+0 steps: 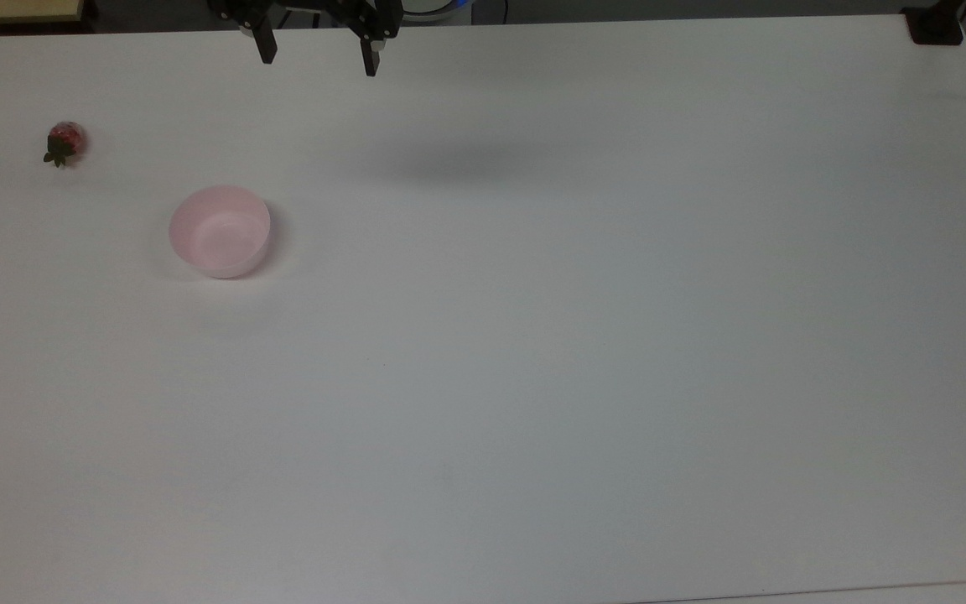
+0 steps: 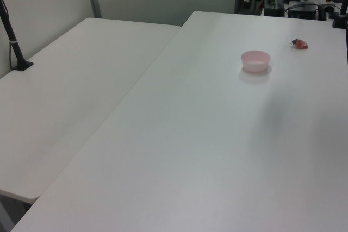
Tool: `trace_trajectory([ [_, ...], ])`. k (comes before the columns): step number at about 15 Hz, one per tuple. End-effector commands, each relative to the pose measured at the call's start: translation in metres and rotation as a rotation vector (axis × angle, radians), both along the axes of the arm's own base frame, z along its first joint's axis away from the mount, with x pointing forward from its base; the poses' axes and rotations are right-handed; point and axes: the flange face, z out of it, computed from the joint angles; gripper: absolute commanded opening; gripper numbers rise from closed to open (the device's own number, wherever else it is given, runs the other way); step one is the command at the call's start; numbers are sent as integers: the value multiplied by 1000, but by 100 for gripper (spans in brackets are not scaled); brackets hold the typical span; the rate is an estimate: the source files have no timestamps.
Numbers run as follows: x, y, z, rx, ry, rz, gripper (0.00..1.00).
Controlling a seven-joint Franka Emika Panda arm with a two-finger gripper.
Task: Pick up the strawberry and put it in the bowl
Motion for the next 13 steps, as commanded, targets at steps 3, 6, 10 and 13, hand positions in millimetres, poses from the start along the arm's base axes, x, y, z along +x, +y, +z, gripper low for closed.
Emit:
trace_trajectory([
  [3, -5, 0, 4, 5, -6, -12, 100],
  [6, -5, -1, 4, 5, -6, -13, 100],
  [10, -5, -1, 4, 5, -4, -13, 100],
  [13, -7, -3, 4, 5, 9, -13, 100],
])
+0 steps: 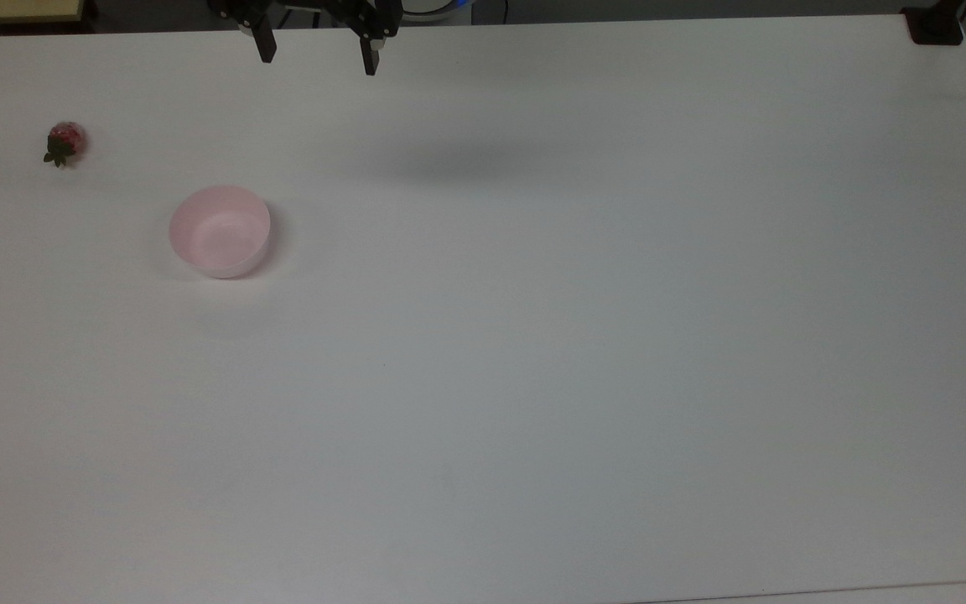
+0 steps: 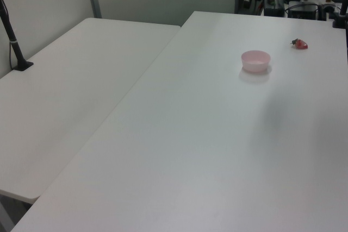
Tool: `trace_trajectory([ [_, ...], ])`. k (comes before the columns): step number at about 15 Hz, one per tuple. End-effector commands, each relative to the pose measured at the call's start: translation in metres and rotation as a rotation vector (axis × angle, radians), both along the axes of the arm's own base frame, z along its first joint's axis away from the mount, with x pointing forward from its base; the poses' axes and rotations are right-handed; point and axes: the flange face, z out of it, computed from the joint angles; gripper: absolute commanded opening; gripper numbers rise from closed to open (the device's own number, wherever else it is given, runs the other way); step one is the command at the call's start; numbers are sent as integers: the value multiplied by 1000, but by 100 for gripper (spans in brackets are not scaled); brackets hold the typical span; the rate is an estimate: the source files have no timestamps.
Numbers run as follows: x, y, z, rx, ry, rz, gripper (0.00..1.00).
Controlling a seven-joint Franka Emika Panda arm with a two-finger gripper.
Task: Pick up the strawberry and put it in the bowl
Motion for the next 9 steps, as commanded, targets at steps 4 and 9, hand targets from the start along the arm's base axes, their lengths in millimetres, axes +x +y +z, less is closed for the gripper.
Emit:
trace_trajectory([
  [4, -26, -10, -1, -21, 128, 274, 100],
  [9, -56, -85, 5, -156, 266, 418, 100],
])
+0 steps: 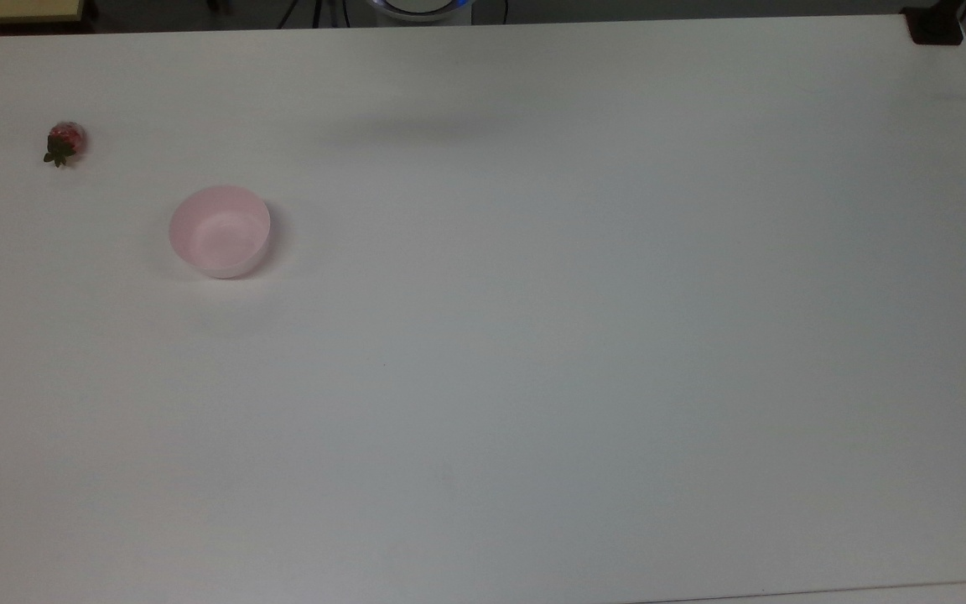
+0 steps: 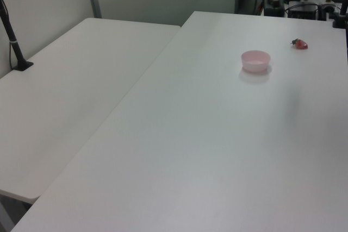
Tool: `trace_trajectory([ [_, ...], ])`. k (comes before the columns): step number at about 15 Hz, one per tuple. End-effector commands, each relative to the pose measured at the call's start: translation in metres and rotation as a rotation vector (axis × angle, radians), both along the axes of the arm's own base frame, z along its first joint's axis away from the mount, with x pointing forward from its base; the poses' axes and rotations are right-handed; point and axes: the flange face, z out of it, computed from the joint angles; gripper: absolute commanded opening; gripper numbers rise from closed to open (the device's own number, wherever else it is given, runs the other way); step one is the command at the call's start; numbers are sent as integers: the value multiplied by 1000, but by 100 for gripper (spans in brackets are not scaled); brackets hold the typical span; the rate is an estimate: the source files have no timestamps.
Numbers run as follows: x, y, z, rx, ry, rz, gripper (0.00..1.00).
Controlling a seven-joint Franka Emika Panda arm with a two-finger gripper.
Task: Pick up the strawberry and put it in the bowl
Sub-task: 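Move the gripper over the red strawberry and lower it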
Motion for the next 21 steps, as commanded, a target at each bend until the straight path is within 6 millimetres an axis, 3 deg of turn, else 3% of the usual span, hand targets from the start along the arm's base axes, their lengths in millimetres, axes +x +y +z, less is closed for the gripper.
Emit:
trace_trajectory([
  [1, -22, -66, -3, -60, 60, 44, 100],
  [3, -34, -125, -26, -66, 21, -44, 100],
  [5, -48, -173, -62, -68, -4, -92, 100],
  [8, -70, -236, -129, -92, -75, -21, 100],
  [11, -92, -286, -180, -135, -107, 47, 100],
  [17, -96, -319, -261, -117, -83, -6, 100],
  [21, -89, -318, -302, -100, -115, -50, 100],
])
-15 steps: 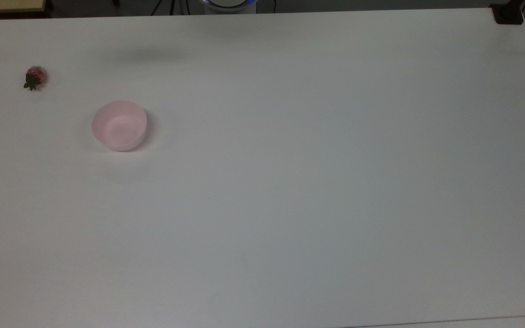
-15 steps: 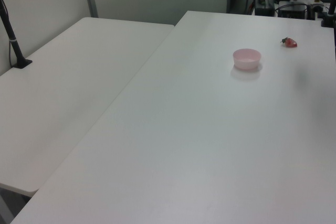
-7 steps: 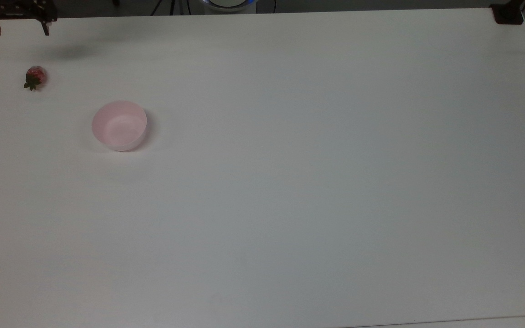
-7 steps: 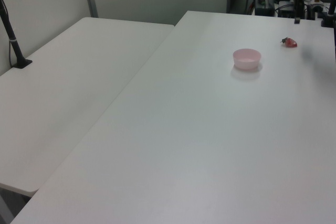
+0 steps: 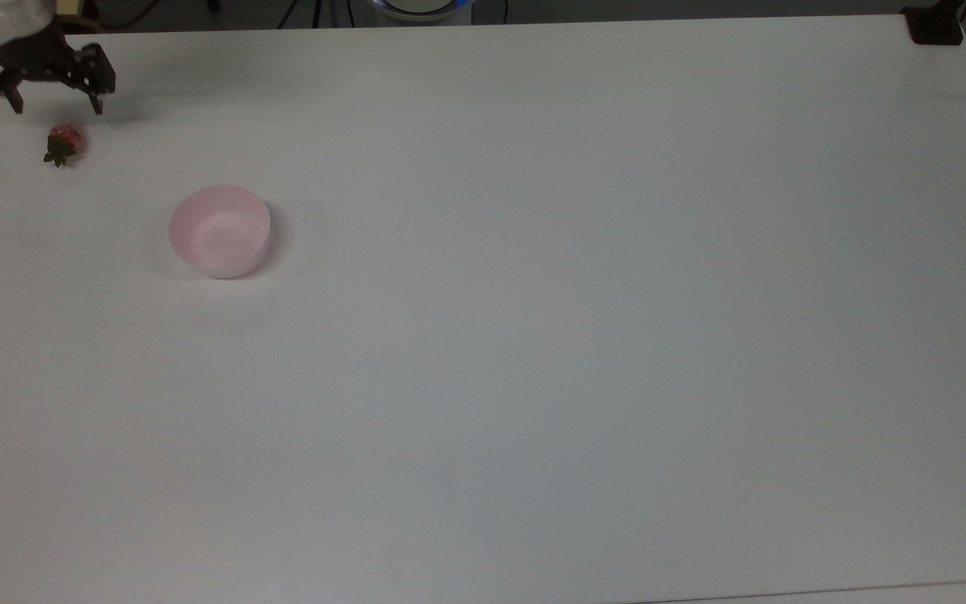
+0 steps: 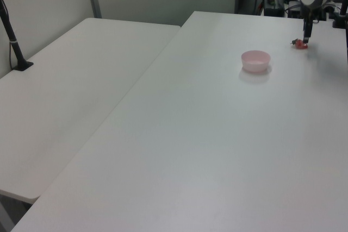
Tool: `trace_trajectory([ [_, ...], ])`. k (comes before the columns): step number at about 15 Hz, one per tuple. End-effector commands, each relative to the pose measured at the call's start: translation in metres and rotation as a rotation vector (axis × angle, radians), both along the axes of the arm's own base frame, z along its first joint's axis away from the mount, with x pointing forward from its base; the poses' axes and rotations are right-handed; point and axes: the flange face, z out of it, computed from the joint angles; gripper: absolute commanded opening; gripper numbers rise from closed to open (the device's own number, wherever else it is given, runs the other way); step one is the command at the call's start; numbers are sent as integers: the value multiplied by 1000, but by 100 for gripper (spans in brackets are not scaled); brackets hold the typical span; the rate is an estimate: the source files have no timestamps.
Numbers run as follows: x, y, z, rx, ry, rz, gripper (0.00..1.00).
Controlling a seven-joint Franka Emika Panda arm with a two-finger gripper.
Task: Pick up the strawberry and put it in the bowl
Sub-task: 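Move the gripper over the red strawberry and lower it, then close the gripper around the red strawberry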
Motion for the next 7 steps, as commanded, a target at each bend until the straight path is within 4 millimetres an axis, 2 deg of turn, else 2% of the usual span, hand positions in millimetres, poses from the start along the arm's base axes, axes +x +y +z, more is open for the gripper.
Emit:
trace_trajectory([
  [1, 2, 1, -26, 9, -12, -2, 100],
  [3, 3, 1, -29, 14, -10, -14, 87],
  [4, 4, 3, -29, 21, -19, -26, 72],
  [5, 5, 3, -29, 33, -35, -42, 50],
  [6, 5, 3, -28, 45, -49, -56, 33],
  [7, 5, 3, -27, 54, -61, -66, 21],
])
